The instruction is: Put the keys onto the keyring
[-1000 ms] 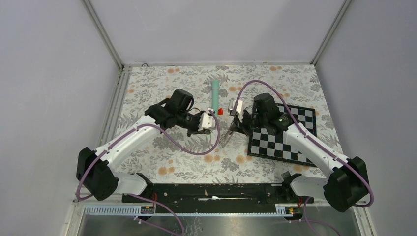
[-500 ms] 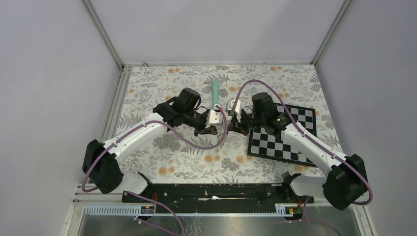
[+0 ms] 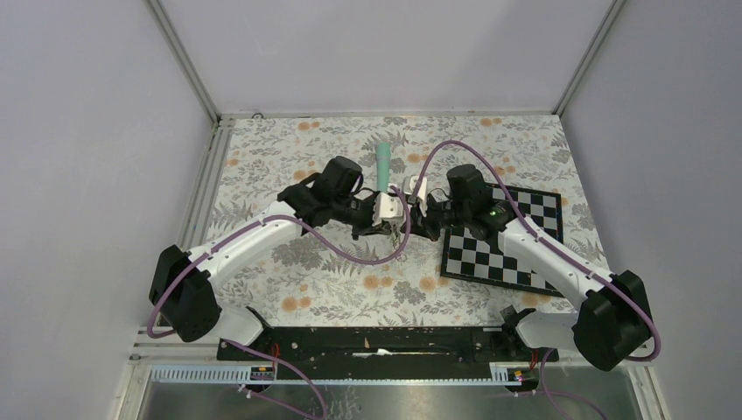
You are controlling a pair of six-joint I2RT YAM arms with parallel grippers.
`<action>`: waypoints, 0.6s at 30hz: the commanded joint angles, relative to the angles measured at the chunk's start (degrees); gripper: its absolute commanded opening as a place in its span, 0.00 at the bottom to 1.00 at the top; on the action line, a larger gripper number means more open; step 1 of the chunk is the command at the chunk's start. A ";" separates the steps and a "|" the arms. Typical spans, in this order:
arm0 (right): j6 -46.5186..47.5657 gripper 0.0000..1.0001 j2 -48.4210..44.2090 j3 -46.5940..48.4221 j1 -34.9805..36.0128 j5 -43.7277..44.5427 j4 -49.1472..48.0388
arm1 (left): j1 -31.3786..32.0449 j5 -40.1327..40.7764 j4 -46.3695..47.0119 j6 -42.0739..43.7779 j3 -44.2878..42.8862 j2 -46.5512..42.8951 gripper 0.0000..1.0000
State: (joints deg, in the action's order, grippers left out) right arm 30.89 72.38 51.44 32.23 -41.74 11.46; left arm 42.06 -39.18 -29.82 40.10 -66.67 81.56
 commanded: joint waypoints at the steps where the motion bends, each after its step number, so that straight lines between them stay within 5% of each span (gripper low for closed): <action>1: -2.71 0.00 0.98 0.41 0.57 -1.25 -3.66 | 1.48 4.51 5.42 -3.15 -1.64 -0.10 0.00; 18: -6.79 0.00 2.94 0.38 0.56 -0.94 -5.54 | 6.05 13.77 5.47 -2.89 -2.77 0.55 0.00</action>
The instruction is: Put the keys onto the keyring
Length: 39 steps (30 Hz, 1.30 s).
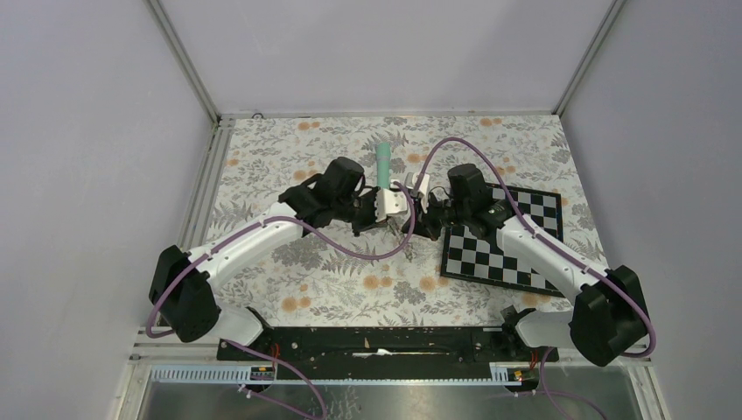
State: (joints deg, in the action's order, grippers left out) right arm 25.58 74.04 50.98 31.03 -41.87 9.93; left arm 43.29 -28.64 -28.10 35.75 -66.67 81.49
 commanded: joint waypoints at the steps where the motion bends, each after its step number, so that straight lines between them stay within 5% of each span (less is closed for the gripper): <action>1: -1.76 0.00 1.47 0.91 1.78 -0.70 -4.07 | 5.19 3.57 3.45 1.68 -2.97 0.68 0.00; 23: -6.01 0.00 1.31 0.08 -2.29 -5.02 -6.68 | 4.82 2.39 1.69 12.00 0.51 -1.92 0.00; 39: -9.07 0.00 3.07 0.81 -2.30 -3.98 -7.58 | 9.43 19.58 1.55 6.45 -4.17 1.25 0.00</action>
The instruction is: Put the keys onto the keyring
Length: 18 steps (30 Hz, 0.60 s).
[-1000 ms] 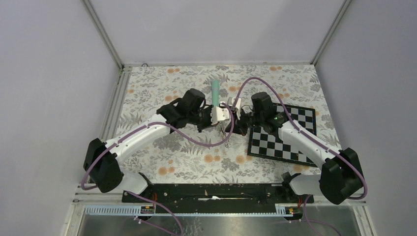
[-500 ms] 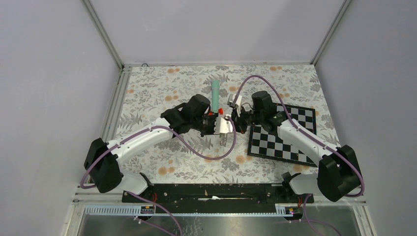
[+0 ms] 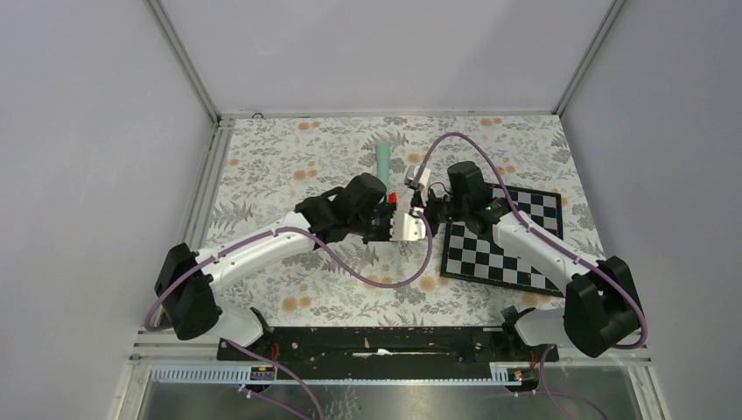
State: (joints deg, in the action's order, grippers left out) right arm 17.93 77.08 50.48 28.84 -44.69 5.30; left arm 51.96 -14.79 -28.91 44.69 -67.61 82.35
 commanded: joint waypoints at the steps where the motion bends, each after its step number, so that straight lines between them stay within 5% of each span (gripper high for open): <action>1: -1.55 0.00 0.05 1.29 -0.10 -1.03 -3.05 | 0.96 6.44 2.36 -2.99 -3.43 0.57 0.00; 18: -1.90 0.00 -0.35 0.63 -0.10 -1.11 -3.91 | 1.62 4.91 1.21 -3.62 -4.41 1.24 0.00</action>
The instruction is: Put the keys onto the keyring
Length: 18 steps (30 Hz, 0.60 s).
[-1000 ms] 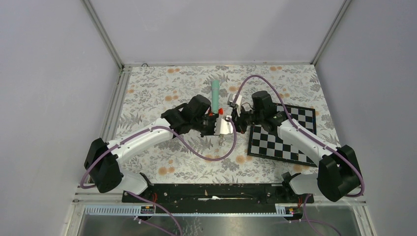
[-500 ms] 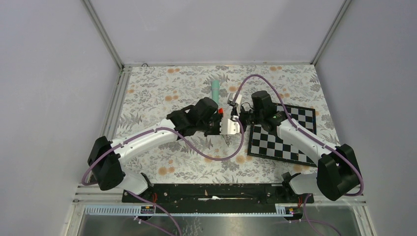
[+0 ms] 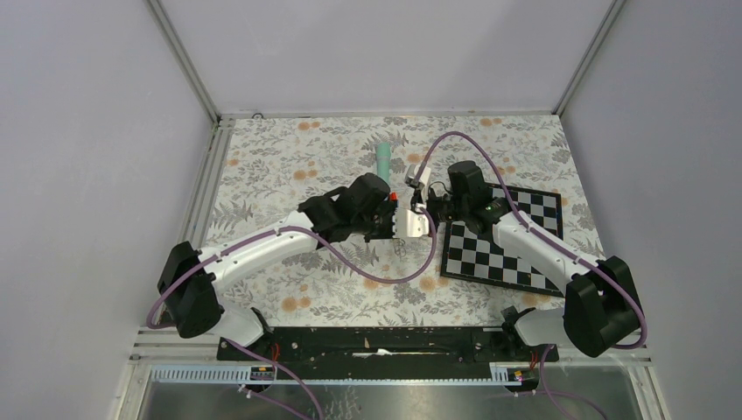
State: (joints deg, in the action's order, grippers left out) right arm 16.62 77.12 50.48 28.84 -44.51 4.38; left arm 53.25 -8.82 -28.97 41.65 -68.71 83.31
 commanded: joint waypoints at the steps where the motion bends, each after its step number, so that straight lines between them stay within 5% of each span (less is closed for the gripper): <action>1: -0.48 0.00 -0.66 0.34 -0.10 -1.19 -3.23 | 0.33 -1.49 0.61 -0.45 -3.43 0.24 0.00; 18: -0.93 0.00 -1.96 -1.44 -0.10 -1.81 -6.31 | 0.32 -2.30 -2.43 -5.17 -7.30 3.25 0.00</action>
State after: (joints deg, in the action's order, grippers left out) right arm 16.60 77.08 49.01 28.73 -44.51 1.76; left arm 53.23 -9.96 -32.71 38.04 -73.23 85.78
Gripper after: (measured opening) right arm 0.019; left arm 0.014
